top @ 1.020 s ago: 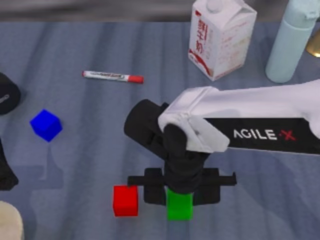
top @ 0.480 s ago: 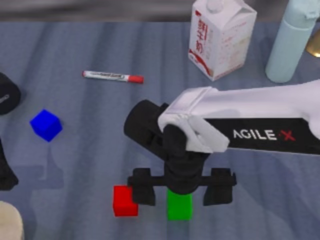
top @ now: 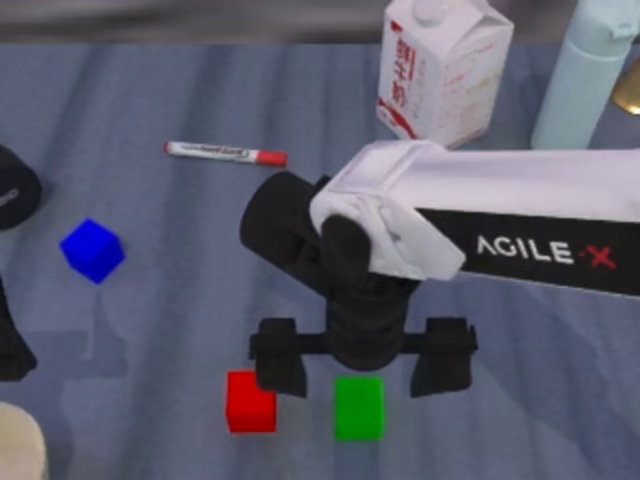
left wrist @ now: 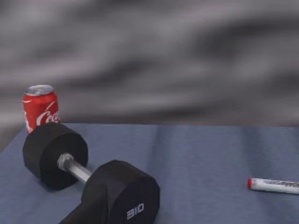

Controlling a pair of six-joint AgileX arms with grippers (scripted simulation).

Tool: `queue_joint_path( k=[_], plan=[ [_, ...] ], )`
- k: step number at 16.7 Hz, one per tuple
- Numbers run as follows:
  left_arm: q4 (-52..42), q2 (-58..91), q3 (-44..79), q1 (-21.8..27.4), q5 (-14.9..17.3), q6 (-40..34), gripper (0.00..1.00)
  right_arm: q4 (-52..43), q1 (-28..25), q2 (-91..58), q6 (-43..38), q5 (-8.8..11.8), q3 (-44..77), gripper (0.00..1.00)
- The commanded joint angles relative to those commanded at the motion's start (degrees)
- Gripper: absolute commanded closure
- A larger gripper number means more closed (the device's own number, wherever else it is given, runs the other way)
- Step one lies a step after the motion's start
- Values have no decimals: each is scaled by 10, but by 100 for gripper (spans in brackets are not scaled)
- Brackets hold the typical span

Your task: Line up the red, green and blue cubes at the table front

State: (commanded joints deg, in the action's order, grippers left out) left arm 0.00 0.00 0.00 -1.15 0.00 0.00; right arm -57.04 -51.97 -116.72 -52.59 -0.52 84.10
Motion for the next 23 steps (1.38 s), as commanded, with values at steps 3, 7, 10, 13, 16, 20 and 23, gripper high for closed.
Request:
queue_joint_path(
  k=[3, 7, 10, 13, 16, 20, 23],
  plan=[
    [0, 0, 0, 0, 0, 0, 0, -62, -2, 21, 1, 1, 38, 0],
    [0, 0, 0, 0, 0, 0, 0, -74, -2, 29, 2, 1, 47, 0],
    [-4, 5, 5, 1, 0, 2, 0, -70, 3, 32, 6, -2, 41, 0],
    [-37, 56, 54, 5, 2, 17, 0, -44, 25, 86, 35, -20, 1, 0],
    [-97, 159, 147, 10, 2, 45, 0, 6, 69, 193, 87, -47, -73, 0],
    [-207, 375, 310, 19, 1, 96, 0, 103, 157, 410, 181, -80, -224, 0],
    [-301, 563, 443, 26, 0, 139, 0, 190, 236, 599, 263, -93, -364, 0]
  ],
)
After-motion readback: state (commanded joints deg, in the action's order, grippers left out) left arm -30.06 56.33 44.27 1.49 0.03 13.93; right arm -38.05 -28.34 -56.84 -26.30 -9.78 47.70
